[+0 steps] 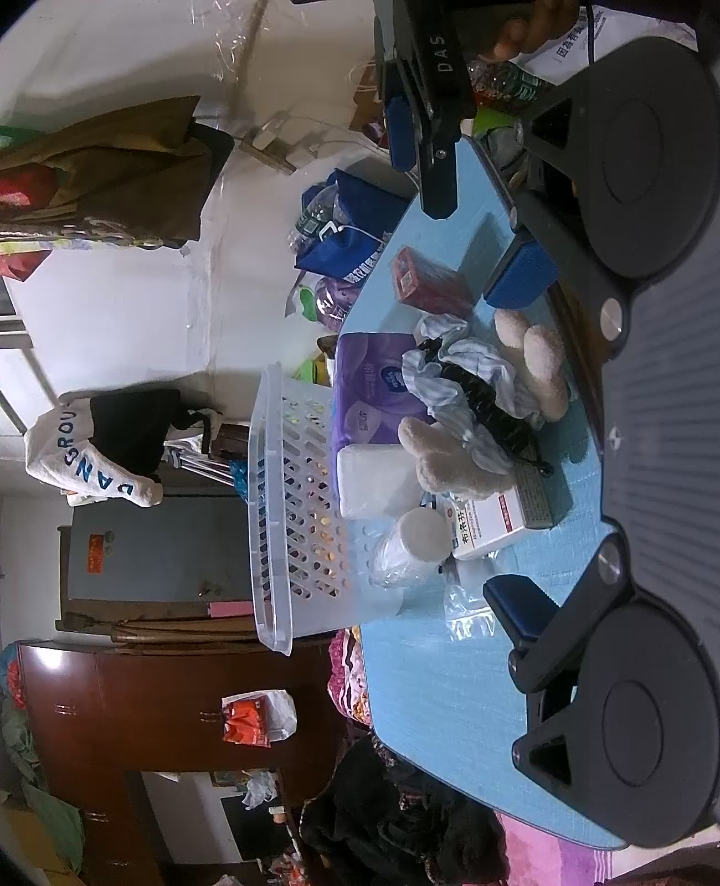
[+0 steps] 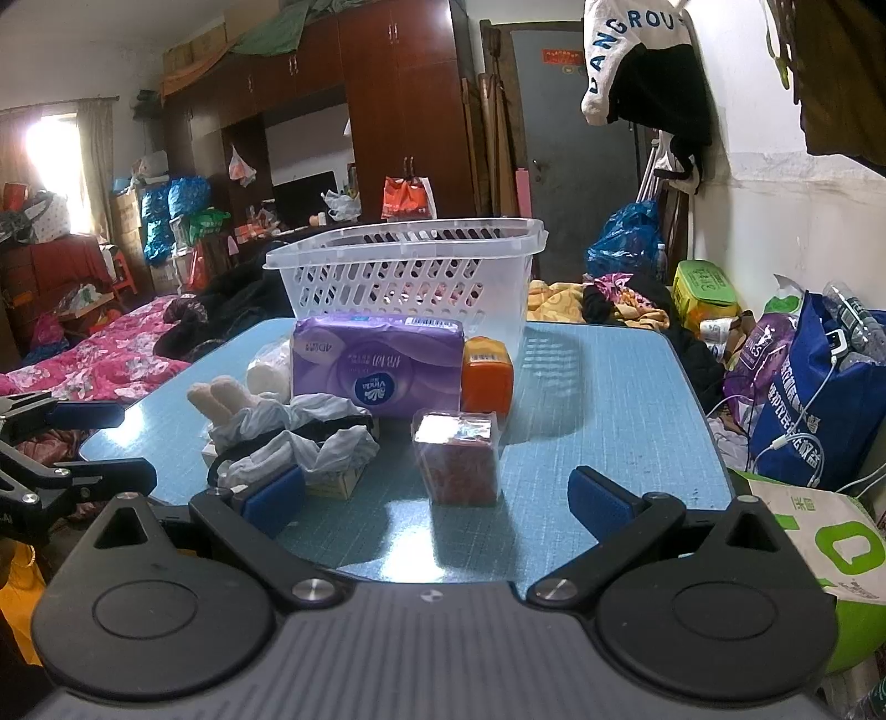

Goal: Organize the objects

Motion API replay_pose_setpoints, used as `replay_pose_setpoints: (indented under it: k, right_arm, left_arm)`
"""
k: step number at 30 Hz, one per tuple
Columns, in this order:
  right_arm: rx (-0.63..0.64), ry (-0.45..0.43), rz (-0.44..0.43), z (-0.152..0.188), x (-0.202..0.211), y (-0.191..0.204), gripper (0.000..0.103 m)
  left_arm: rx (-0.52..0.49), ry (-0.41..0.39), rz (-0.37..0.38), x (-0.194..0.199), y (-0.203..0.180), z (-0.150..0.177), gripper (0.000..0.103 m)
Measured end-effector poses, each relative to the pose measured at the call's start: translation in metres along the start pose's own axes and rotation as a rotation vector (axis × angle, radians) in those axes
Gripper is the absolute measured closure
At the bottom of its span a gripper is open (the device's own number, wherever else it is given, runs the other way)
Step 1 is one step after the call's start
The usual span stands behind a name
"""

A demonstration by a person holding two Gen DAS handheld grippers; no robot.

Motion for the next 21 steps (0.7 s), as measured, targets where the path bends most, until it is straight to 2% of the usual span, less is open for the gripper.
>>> replay_pose_setpoints:
  k: [21]
  right_arm:
    - [-0.002,-0.017,0.015,0.0007,-0.0024,-0.0025,0.000]
  left_arm:
    - [-0.009,-0.005,0.011,0.0003,-0.0009,0.0004,0.000]
Point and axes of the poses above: each gripper's, at about its wrist camera, not at the fingertips, and x roughly against the way its jaws point, y to its left, z to its underside, the point moved 9 cm from there along -x, roughly the way its jaws point, and after that the axes turned 11 degrees about z, right-handed, at the moved point
